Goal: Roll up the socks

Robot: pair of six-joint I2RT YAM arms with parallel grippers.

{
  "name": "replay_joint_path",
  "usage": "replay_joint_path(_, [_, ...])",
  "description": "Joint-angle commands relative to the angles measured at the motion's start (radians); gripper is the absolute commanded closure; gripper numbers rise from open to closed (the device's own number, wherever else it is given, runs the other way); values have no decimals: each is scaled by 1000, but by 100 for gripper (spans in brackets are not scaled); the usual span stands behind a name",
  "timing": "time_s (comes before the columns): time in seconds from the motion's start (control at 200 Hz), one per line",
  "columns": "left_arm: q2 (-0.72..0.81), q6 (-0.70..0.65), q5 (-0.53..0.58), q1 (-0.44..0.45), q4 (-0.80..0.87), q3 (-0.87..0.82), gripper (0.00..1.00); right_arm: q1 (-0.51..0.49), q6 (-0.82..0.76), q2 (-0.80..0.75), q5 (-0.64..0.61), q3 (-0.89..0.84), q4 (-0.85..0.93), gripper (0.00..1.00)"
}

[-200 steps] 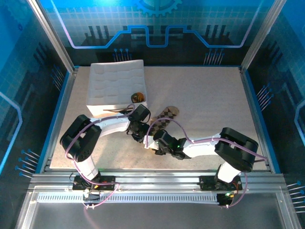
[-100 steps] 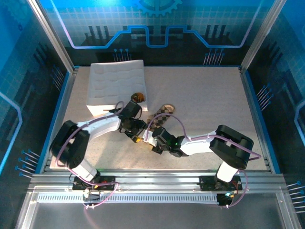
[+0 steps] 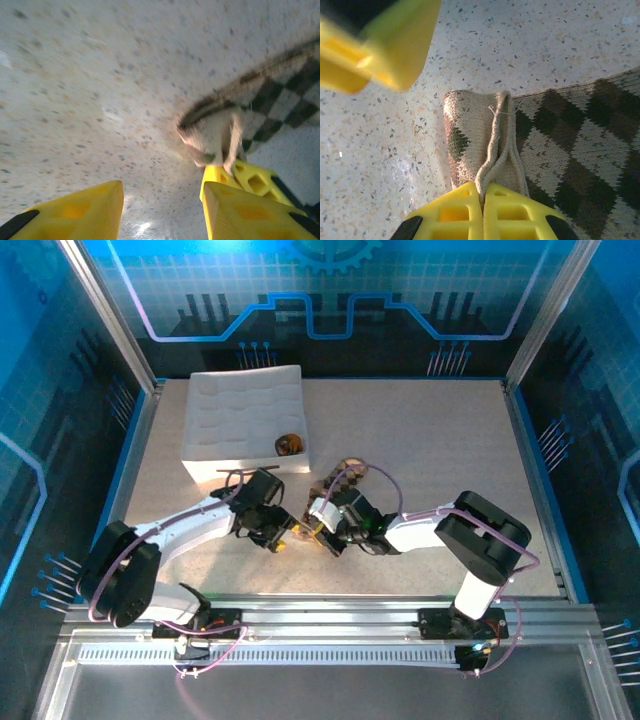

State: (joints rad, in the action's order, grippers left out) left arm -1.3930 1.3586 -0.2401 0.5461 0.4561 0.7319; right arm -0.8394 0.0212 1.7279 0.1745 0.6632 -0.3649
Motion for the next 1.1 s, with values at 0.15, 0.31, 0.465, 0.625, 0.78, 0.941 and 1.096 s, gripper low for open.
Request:
replay_joint_path(0.15, [-108, 31, 37, 51, -145, 19, 50, 80, 135, 121, 216, -7, 187, 100])
replay_joint_path(0.31, [-176, 15, 72, 51, -153, 39, 52, 113, 175, 156, 289, 2, 190, 100])
replay_joint_path(0.465, [-209, 17, 121, 52, -198, 48, 53, 118, 175, 177, 327, 12, 211, 100])
replay_joint_path(0.625, [-182, 49, 152, 52, -245, 30, 54, 124, 177, 191, 331, 23, 236, 100])
replay_joint_path(0.78, [-48, 89, 163, 54, -214, 13, 47, 146, 189, 193, 333, 32, 249, 100])
replay_joint_path(0.941, [-37, 111, 109, 48, -247, -27, 49, 160, 194, 201, 361, 49, 263, 100])
replay_joint_path(1.096, [-68, 116, 98, 48, -256, -40, 53, 167, 189, 212, 365, 66, 293, 100])
